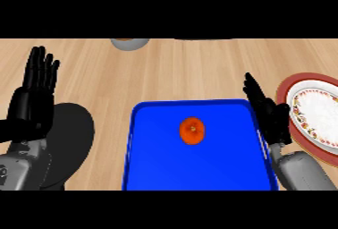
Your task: Pick the squash from the tray and place it in the plate
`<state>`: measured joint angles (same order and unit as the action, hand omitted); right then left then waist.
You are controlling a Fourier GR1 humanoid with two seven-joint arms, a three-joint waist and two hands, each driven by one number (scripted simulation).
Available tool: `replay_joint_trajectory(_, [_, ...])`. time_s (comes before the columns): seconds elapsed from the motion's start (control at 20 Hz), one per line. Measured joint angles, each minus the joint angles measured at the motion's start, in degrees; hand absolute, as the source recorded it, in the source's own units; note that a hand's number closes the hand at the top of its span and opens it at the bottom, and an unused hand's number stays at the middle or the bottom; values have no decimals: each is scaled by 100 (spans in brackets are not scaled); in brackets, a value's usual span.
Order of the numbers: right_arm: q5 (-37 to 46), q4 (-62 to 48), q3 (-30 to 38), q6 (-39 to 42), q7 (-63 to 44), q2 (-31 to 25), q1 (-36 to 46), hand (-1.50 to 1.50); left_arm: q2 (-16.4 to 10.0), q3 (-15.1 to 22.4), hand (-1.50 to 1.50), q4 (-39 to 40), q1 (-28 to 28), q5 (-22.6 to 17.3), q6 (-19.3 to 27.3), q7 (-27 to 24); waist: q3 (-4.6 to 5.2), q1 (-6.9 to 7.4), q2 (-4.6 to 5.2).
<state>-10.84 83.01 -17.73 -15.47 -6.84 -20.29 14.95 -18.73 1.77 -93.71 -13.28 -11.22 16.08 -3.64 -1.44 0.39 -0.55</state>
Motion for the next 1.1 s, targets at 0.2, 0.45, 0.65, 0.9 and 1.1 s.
replay_joint_trajectory(0.2, [-348, 33, 211, 616, 291, -20, 638, 150, 103, 301, 0, 255, 431, -1, -125, 365, 81, 101, 71])
replay_joint_trajectory(0.45, [141, -182, 318, 998, 780, -537, 1573, -150, 339, 793, 0, 881, 927, -199, -463, 977, 149, 217, 165])
replay_joint_trajectory(0.65, [120, -1164, 711, 1025, 1875, -280, 1803, -150, 548, 1059, 0, 1121, 1111, -239, -563, 1229, 138, 190, 157])
replay_joint_trajectory(0.9, [-1, -2159, 1004, 1769, 3008, -197, 2040, -150, 600, 1069, 0, 1123, 1162, -212, -609, 1348, 125, 106, 99])
replay_joint_trajectory(1.1, [256, -2355, 932, 2283, 3088, -494, 2251, -150, 658, 1025, 0, 1135, 1221, -183, -626, 1321, 123, 53, 66])
